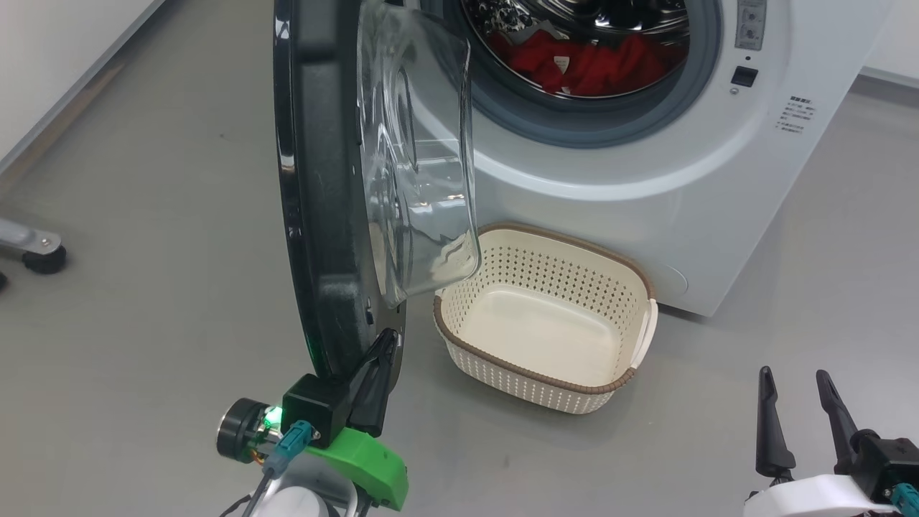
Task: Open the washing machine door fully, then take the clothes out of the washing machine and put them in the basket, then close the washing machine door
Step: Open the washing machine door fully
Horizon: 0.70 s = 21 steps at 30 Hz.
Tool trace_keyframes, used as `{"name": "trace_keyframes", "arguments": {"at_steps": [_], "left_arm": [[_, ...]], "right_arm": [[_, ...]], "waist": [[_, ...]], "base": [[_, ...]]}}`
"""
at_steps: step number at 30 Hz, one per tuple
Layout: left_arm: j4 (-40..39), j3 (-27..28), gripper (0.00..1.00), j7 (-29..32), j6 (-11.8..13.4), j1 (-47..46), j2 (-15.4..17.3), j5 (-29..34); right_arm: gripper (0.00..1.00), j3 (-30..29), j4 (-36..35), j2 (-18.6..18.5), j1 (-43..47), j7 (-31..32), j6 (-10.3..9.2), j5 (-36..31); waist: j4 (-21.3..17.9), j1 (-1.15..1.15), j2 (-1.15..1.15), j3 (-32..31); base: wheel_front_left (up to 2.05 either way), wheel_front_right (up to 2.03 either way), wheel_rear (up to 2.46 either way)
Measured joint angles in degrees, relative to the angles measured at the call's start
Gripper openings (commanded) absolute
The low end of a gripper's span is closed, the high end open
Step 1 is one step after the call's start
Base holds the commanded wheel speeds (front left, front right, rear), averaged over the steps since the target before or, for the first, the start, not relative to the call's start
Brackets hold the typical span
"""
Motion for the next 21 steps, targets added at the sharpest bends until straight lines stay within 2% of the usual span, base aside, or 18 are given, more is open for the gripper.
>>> {"name": "trace_keyframes", "arguments": {"at_steps": [9, 21], "left_arm": [[0.18, 3.64, 0.00, -1.13, 0.51, 0.27, 0.52, -0.35], [0.68, 9.20, 0.00, -2.36, 0.79, 0.15, 2.21, -0.98]], "right_arm": [[1.00, 0.01, -0.44, -0.09, -0.18, 0.00, 0.60, -0.93], [1.00, 0.19, -0.71, -1.08, -0.67, 0.00, 1.51, -1.81]], "waist": [[2.79, 0.00, 0.00, 1.44], [2.99, 0.00, 0.00, 4.34]], "base": [[0.00, 0.00, 0.00], [0.00, 0.00, 0.00]]}}
